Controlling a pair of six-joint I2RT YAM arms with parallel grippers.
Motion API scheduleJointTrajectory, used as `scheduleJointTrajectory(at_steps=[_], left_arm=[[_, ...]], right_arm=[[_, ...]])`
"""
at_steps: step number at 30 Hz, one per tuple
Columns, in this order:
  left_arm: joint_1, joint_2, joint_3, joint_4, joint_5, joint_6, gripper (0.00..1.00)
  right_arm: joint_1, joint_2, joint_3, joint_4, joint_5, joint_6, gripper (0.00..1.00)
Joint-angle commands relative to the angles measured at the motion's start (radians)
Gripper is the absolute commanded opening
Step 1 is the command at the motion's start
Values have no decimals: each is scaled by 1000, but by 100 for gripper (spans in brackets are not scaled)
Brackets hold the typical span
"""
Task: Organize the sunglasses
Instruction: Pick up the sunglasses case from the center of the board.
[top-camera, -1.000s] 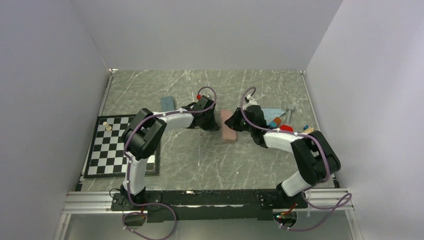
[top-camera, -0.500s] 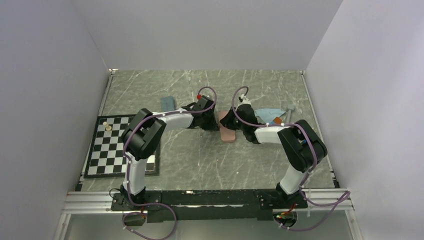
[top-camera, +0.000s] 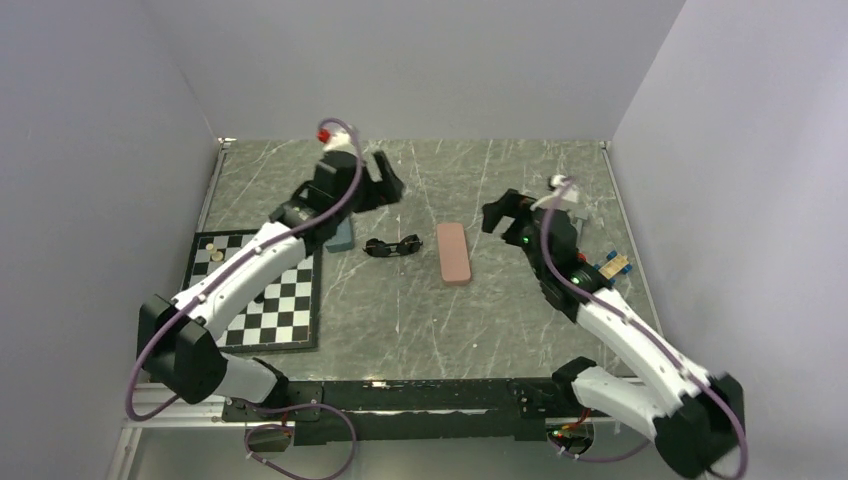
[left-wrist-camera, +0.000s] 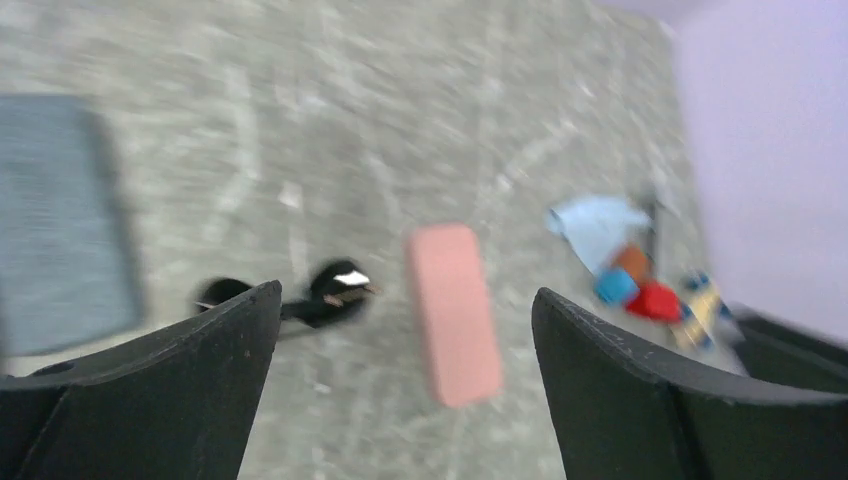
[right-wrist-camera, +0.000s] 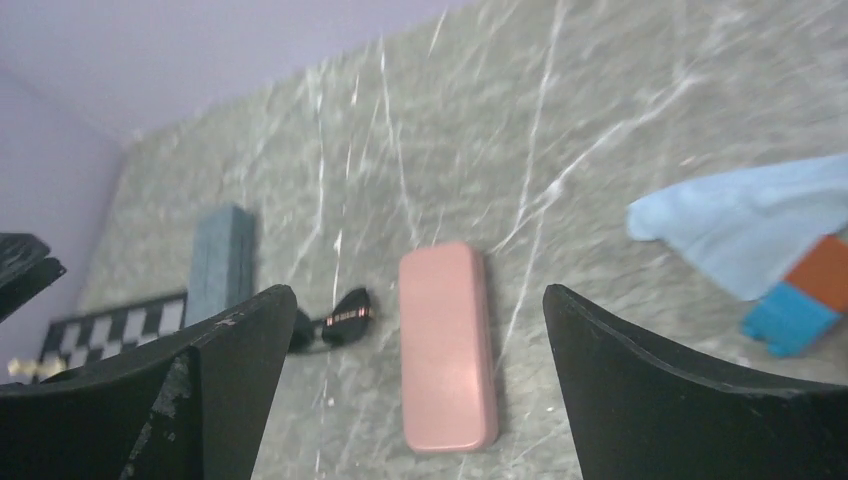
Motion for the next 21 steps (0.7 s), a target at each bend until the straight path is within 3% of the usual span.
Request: scheduleJointTrajectory(at_steps=[1, 7, 9, 21], left_arm=[[191, 57, 35, -203, -129, 64, 99], [349, 302, 212, -294, -100, 141, 99], [358, 384, 286, -345, -151, 162, 99], [393, 684, 474, -448, -83, 228, 99]], right_arm=[[-8, -213, -92, -114, 228, -3, 100], [-9, -399, -180, -140, 248, -22, 100], [-9, -418, -178, -185, 248, -19, 100], [-9, -450, -196, -274, 243, -12, 100]])
